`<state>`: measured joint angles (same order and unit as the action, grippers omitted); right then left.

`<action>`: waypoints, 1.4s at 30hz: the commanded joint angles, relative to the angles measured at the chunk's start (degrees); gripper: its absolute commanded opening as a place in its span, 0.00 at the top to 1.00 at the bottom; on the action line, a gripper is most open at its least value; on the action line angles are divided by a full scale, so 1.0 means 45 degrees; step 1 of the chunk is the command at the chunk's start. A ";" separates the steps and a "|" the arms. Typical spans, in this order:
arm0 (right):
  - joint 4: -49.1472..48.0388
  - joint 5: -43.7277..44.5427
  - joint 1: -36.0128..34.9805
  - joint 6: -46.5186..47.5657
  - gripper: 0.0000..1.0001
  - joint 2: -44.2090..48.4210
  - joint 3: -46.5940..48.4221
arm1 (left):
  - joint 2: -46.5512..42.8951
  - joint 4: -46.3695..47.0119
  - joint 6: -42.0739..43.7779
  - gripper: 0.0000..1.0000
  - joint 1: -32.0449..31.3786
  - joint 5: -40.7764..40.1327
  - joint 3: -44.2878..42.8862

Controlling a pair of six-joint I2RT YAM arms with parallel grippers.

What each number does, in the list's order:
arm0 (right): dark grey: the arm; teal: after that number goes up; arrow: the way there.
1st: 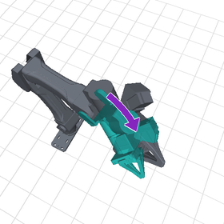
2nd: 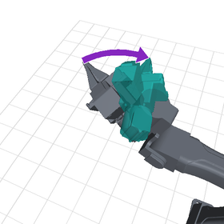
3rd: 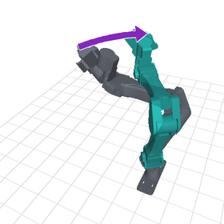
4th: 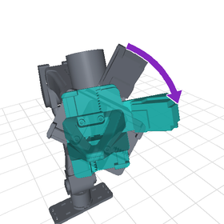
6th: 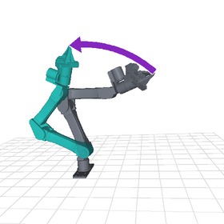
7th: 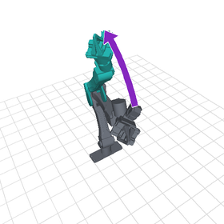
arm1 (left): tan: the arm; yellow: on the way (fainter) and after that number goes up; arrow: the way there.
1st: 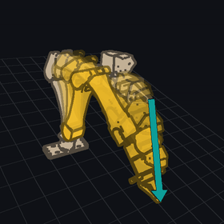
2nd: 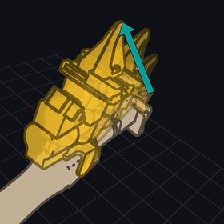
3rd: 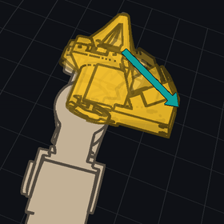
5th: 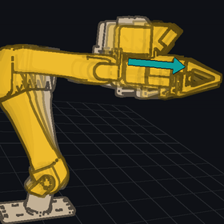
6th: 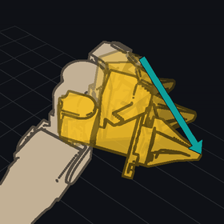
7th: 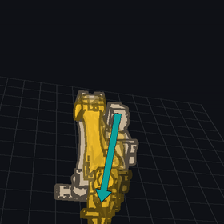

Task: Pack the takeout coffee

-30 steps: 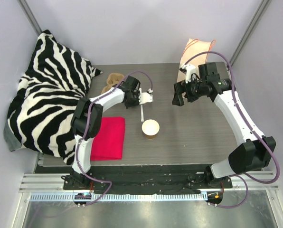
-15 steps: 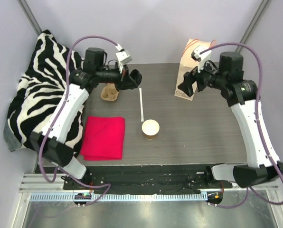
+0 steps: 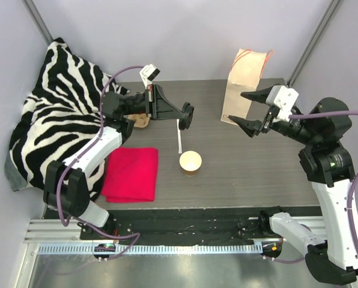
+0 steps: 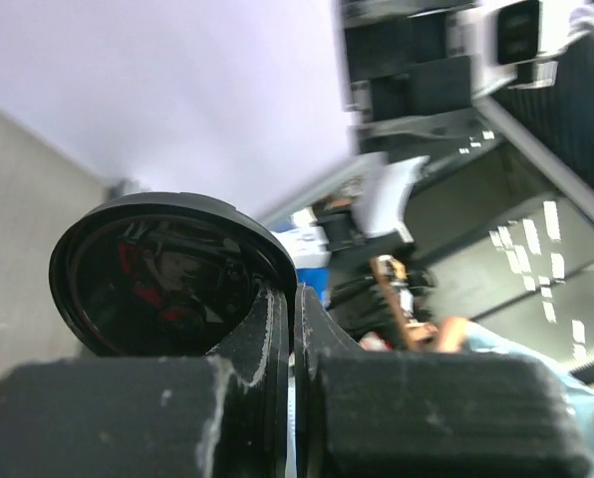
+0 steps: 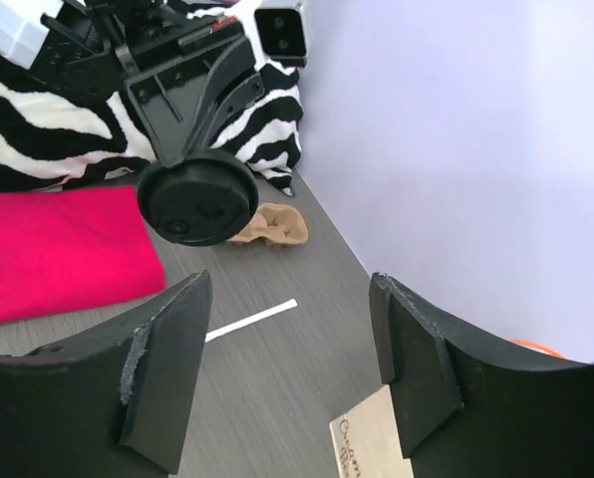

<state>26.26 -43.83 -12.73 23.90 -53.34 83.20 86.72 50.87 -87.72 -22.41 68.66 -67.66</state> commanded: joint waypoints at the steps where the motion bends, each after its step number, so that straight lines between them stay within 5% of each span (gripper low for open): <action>1: -0.1188 -0.0845 -0.0645 0.0742 0.29 -0.0061 -0.0695 | -0.0422 0.6273 -0.4978 1.00 -0.0058 0.0113 0.0054; 10: -0.1187 0.1517 -0.4140 0.3495 0.44 -0.0411 -0.1340 | -0.0657 0.6566 -0.5057 1.00 -0.0839 0.0659 0.0386; 42: -0.1090 0.2846 -0.6643 0.5079 0.76 -0.1076 -0.1242 | -0.0833 0.6703 -0.4998 1.00 -0.1542 0.0757 0.0875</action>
<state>22.98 -32.12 -41.15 44.45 -58.02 76.73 84.73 74.13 -110.56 -28.82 71.22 -63.92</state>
